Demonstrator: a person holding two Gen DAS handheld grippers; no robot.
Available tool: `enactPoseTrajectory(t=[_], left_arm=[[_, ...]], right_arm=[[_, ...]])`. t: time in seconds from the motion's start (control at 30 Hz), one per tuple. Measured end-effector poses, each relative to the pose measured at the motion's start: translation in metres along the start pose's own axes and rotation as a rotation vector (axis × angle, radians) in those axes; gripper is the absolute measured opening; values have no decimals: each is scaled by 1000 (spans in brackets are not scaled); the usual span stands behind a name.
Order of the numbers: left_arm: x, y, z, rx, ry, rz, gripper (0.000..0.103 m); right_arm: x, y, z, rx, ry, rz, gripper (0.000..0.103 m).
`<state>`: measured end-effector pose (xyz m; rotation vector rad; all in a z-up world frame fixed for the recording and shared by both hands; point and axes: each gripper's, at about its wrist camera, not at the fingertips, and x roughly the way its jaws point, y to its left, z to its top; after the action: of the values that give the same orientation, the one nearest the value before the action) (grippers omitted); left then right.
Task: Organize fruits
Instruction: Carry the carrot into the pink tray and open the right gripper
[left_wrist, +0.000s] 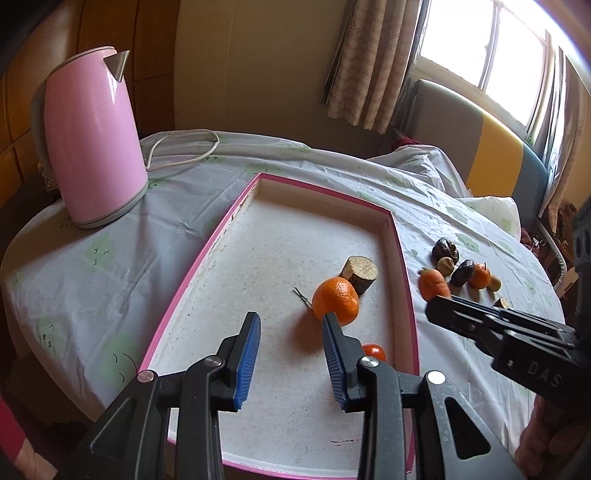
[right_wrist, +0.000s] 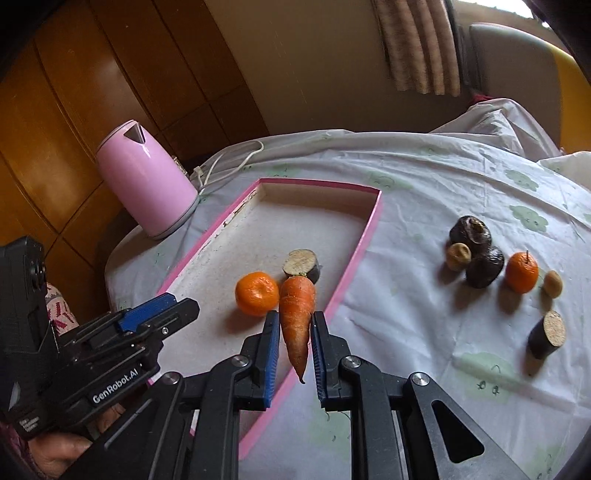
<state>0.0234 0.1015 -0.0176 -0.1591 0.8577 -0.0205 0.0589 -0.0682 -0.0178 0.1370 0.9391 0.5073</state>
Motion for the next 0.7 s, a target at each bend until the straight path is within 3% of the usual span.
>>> enactPoseTrajectory(t=[0.4,0.7], left_arm=[[0,10,0,-32,0,10,34],[2,8,-3,-33,10,7,35]], right_arm=[[32,4,17,88,52,49,18],[28,2,2,65,39,1,21]])
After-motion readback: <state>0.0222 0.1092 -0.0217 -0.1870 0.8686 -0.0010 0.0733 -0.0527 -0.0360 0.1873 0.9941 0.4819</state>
